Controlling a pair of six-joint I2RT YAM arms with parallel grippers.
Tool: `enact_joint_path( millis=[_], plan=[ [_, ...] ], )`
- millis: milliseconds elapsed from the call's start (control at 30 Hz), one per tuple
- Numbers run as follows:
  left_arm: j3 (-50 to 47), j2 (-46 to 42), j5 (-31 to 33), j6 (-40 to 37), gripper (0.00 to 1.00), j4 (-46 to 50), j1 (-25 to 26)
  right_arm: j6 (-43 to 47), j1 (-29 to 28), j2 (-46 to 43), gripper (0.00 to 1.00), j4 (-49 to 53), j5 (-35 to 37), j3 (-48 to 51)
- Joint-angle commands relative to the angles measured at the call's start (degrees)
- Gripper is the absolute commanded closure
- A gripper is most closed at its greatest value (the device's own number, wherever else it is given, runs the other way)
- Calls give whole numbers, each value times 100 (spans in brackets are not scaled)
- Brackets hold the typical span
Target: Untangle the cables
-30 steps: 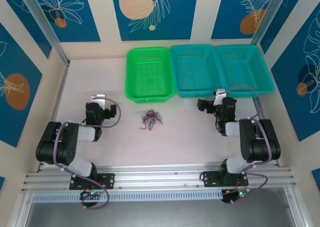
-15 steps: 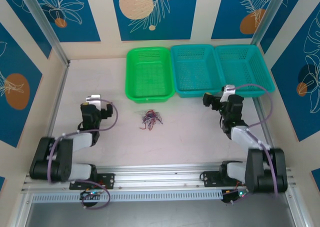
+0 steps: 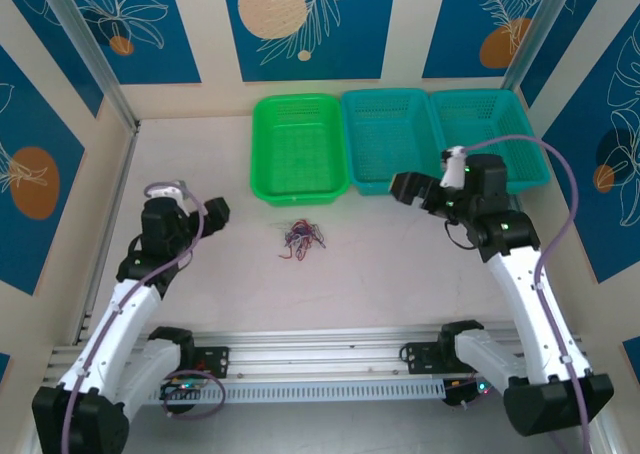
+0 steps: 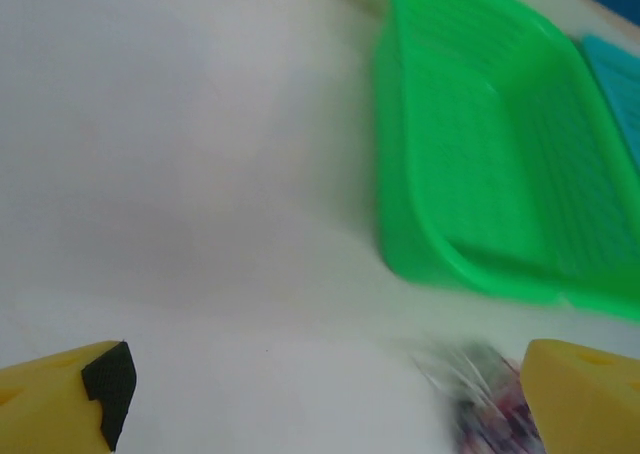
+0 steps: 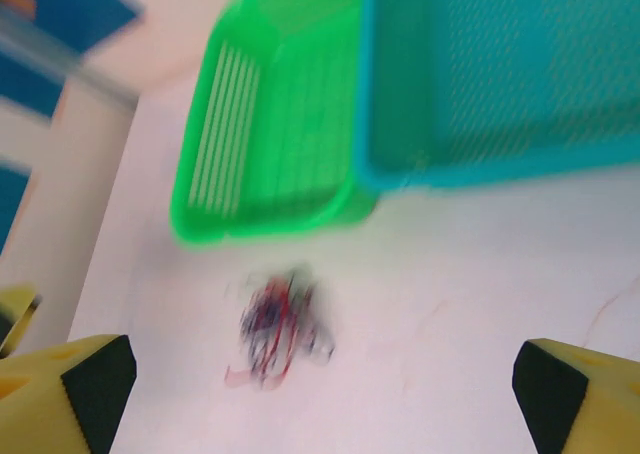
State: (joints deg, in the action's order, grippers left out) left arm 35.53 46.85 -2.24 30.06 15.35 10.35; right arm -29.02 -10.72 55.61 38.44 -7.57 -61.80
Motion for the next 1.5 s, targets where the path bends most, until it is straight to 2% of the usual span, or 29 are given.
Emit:
enact_joint_path(
  millis=[0,67,133,267,333,467,667,800,933,1033,1233,1333,1467],
  plan=[
    [-26,-194,-1024,940,5,959,831,-249,-752,392,1,1380,-529,-312],
    [-124,-219,-837,1253,8,853,1521,-305,-1298,677,1,1465,-459,-423],
    [-291,-112,-635,1587,11,624,2112,-440,-1875,934,1,1411,-98,-411],
    [-416,358,-138,1817,18,275,2879,-850,-2465,1220,0,1019,375,-124],
    [-374,680,32,1784,20,102,3062,-1041,-2572,1288,0,815,490,34],
    [-428,1309,169,1751,25,-539,3109,-1255,-2721,1432,0,376,663,279],
    [-337,2342,297,1568,42,-1175,3062,-1425,-2953,1816,0,112,833,301],
    [-215,2967,121,1433,44,-1558,3020,-1448,-3006,1963,1,0,837,318],
    [-178,3363,261,1432,48,-1744,2963,-1483,-3032,2111,1,-84,834,268],
    [-157,3611,105,1432,51,-2022,2896,-1544,-3063,2281,1,-126,847,167],
    [-182,3793,183,1433,59,-2309,2845,-1605,-3181,2704,1,-165,916,-122],
    [-184,3828,241,1368,69,-2263,2804,-1655,-3225,2894,1,-191,924,-274],
    [-125,3811,125,1187,97,-2048,2728,-1870,-3239,3131,1,-225,977,-398]
  ],
)
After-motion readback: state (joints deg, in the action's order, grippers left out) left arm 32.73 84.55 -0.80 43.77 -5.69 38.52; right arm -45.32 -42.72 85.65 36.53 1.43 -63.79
